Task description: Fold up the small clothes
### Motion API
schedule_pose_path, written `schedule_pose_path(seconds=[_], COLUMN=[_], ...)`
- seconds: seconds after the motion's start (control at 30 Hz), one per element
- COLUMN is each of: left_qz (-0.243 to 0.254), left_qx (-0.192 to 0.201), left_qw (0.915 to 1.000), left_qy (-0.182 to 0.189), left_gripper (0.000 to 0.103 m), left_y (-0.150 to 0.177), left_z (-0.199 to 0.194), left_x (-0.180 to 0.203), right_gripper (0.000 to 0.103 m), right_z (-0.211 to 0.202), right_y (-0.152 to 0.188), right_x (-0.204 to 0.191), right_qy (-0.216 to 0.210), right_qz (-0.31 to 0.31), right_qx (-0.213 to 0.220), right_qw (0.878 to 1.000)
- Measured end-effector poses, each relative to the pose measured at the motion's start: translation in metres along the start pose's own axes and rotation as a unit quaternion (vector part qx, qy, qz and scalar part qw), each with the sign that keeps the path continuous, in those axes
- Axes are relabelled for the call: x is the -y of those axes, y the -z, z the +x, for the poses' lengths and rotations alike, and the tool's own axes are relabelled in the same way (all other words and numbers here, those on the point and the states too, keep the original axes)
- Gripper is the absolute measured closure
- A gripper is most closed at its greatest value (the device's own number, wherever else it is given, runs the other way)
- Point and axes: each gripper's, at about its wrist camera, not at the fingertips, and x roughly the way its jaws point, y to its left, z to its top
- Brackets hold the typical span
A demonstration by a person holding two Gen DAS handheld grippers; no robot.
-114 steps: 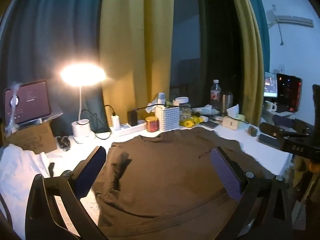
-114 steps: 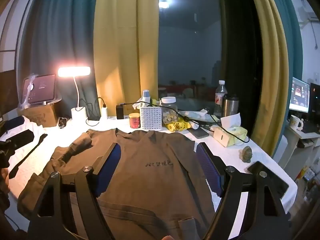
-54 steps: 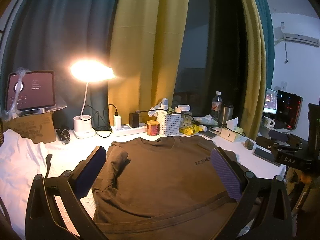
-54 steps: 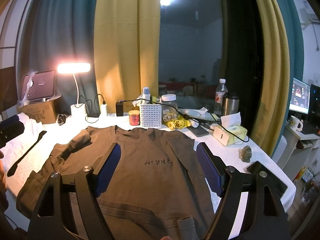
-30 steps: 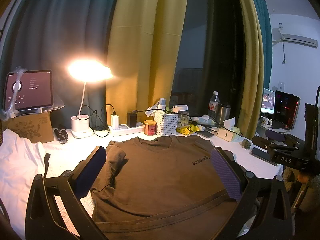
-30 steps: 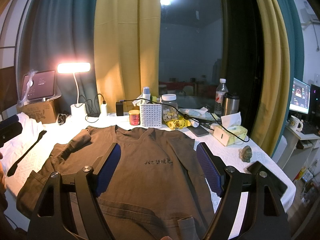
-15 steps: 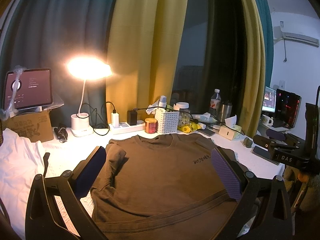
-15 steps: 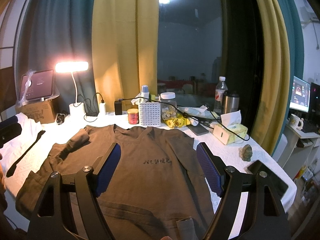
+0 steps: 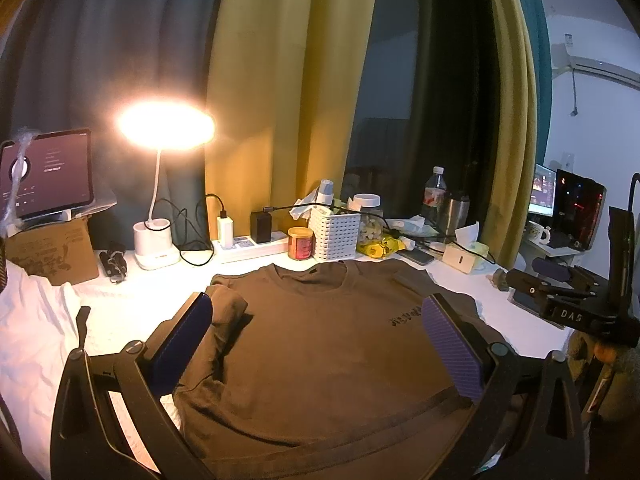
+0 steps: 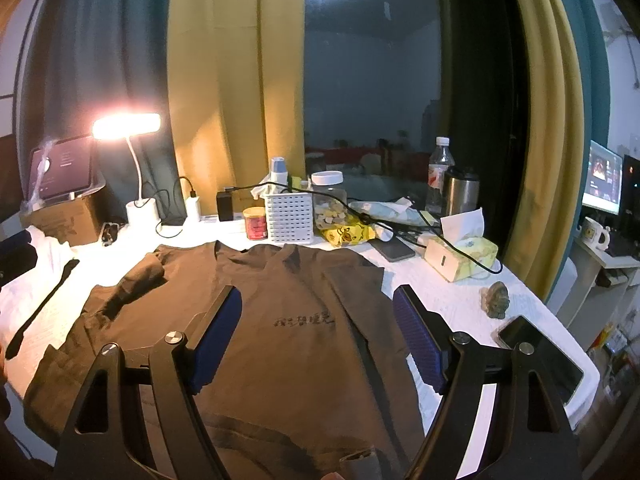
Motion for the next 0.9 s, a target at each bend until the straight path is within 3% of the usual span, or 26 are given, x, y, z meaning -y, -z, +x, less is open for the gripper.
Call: schedule_pose_path(seconds=[0.67,0.9], left_qz=[-0.002,-0.002], left_qx=[-0.075,-0.105], left_qw=[0.9971,0.9943], left_qy=[-0.012,-0.021], left_gripper=[0.001,0.001], left_y=[-0.016,-0.014], left_z=[0.082,0.114], left_x=[0.012,0.012], right_gripper=[0.022,0.022], right_z=[0.08,0.121], right_y=[-0.004,0.004], right_x=[0.081,0.106], right_qy=[0.033,0.023], right_qz=[0.04,0.058], right_qx=[-0.062,-0.101], right_qw=[0.997,0.993])
